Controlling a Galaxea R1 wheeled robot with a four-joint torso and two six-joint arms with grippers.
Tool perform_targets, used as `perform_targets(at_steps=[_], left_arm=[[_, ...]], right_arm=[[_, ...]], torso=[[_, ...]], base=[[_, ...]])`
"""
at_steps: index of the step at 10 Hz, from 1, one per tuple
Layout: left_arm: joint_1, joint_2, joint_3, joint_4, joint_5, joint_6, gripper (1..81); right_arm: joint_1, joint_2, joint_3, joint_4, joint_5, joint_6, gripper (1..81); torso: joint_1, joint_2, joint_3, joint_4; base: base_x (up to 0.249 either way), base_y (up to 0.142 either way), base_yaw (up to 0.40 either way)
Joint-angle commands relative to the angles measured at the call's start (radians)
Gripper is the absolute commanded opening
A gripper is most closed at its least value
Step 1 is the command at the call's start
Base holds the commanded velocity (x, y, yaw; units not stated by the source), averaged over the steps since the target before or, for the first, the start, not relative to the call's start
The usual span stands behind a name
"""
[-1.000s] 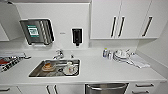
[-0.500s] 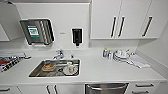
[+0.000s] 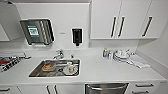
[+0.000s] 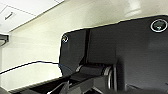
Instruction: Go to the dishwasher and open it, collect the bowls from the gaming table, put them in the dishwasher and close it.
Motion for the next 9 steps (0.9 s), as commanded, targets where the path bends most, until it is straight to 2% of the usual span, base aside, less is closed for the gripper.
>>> perform_targets(at_steps=[1, 2, 3, 4, 5, 7, 9], left_arm=[[-0.022, -0.174, 0.177, 0.018, -0.024, 0.007, 81.1], [-0.015, -0.200, 0.203, 0.018, -0.049, 0.010, 81.1], [-0.004, -0.221, 0.215, 0.035, -0.078, 0.009, 81.1], [0.005, -0.243, 0.226, 0.055, -0.103, 0.006, 81.1], [0.008, -0.261, 0.241, 0.062, -0.109, 0.006, 81.1], [0.012, -0.275, 0.249, 0.067, -0.110, 0.006, 81.1], [0.012, -0.273, 0.246, 0.068, -0.110, 0.006, 81.1]], right_arm=[[0.073, -0.038, 0.055, 0.017, -0.055, 0.008, 81.1], [0.082, -0.061, 0.084, 0.015, -0.055, 0.022, 81.1], [0.091, -0.092, 0.120, 0.018, -0.054, 0.022, 81.1], [0.104, -0.121, 0.158, 0.020, -0.054, 0.022, 81.1], [0.116, -0.145, 0.192, 0.029, -0.051, 0.023, 81.1], [0.138, -0.176, 0.242, 0.045, -0.040, 0.025, 81.1], [0.154, -0.188, 0.253, 0.046, -0.038, 0.039, 81.1]], torso=[[0.000, 0.000, 0.000, 0.000], [0.064, -0.100, 0.000, 0.000], [0.066, -0.103, 0.000, 0.000], [0.075, -0.117, -0.058, 0.000], [0.090, -0.142, -0.097, 0.000], [0.124, -0.197, -0.139, 0.000], [0.167, -0.264, -0.202, 0.000]], base=[[0.000, 0.000, 0.000], [0.000, 0.000, 0.000], [0.000, 0.000, 0.000], [0.000, 0.000, 0.000], [0.000, 0.000, 0.000], [0.000, 0.000, 0.000], [0.000, 0.000, 0.000]])
